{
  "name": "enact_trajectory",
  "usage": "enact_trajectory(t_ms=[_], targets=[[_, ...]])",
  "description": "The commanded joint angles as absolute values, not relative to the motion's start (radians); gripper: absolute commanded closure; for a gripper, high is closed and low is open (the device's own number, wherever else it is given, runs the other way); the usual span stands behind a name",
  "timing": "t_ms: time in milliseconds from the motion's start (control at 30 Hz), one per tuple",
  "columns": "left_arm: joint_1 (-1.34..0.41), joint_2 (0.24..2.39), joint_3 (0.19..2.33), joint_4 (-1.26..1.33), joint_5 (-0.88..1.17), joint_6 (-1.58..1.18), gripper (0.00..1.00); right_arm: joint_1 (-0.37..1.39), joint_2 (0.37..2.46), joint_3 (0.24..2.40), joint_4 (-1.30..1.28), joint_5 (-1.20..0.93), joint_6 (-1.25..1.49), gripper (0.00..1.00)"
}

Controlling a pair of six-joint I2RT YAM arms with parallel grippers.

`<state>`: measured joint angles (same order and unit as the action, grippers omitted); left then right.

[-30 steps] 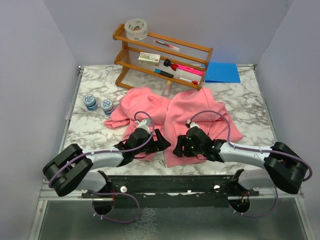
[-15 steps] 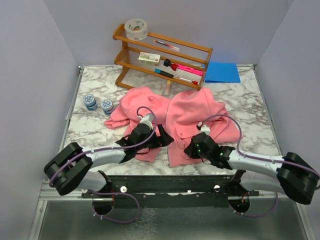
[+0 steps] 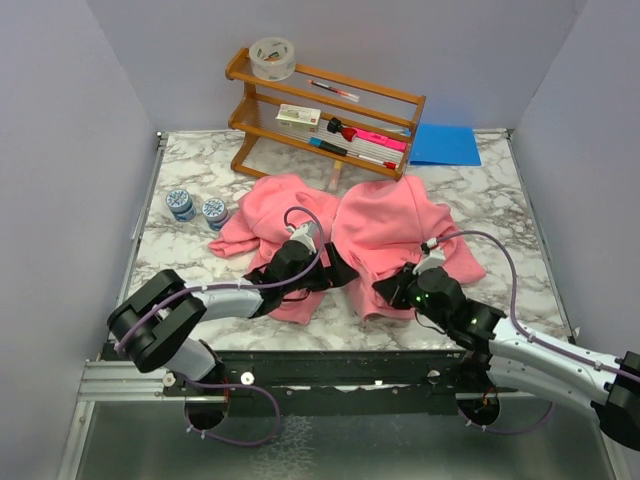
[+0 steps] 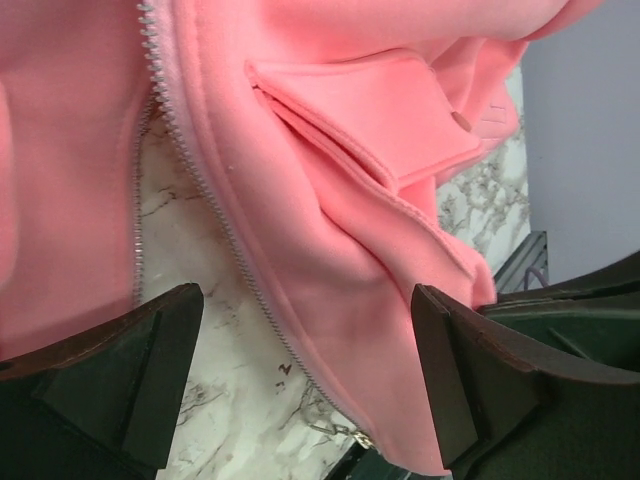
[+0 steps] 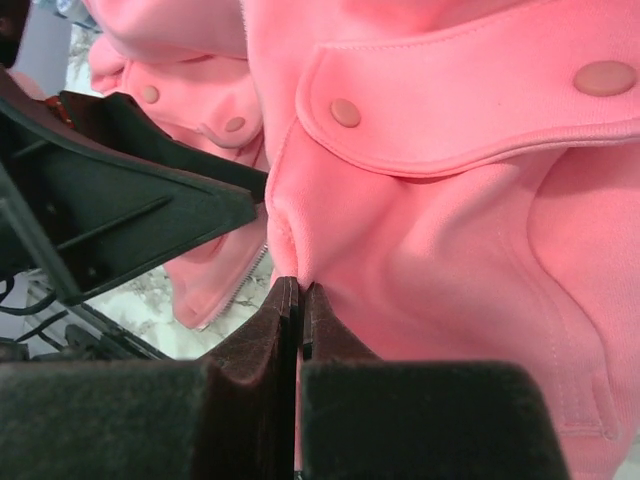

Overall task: Zip up the jacket
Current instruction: Pick up the jacket from the center of the board.

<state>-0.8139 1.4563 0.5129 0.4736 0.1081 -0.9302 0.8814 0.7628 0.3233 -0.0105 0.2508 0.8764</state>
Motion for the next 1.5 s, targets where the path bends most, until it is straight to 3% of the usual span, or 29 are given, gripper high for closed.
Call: enact_trajectory(t_ms=[0,67,100,167,233,533,733,1067,1467], targets=[[-0.821,1.487,0.482,0.627,0.175,-0.98,0.08,0.874,0.797,0.337,-0.12,0.32,0.905,1.0],[-0.821,1.491,0.482,0.627,0.167,-0.98,0.07,0.874,0.832,0.366,-0.207,0.372,0.902,1.0],[-0.822,1.492,0.477,0.627,0.159,-0.979,0.07,0.874,0.849,0.387,-0.256,0.399,0.89,0.95],[-0.821,1.492,0.466,0.623,0.141,-0.983,0.07,0.874,0.881,0.442,-0.35,0.447,0.86,0.75],[-0.822,1.488,0.457,0.612,0.119,-0.987,0.07,0.874,0.884,0.49,-0.397,0.473,0.813,0.63],[-0.82,1.401,0.444,0.485,-0.03,-0.977,0.07,0.884,0.939,0.694,-0.471,0.18,0.626,0.48],[-0.82,1.28,0.425,0.424,-0.122,-0.991,0.08,0.988,1.037,0.708,-0.483,0.217,0.727,0.35],[-0.817,0.991,0.465,0.173,-0.332,-0.911,0.07,1.177,1.261,0.765,-0.474,0.336,0.867,0.33],[-0.813,0.954,0.437,0.158,-0.322,-0.895,0.07,1.18,1.491,0.776,-0.455,0.374,0.871,0.33]])
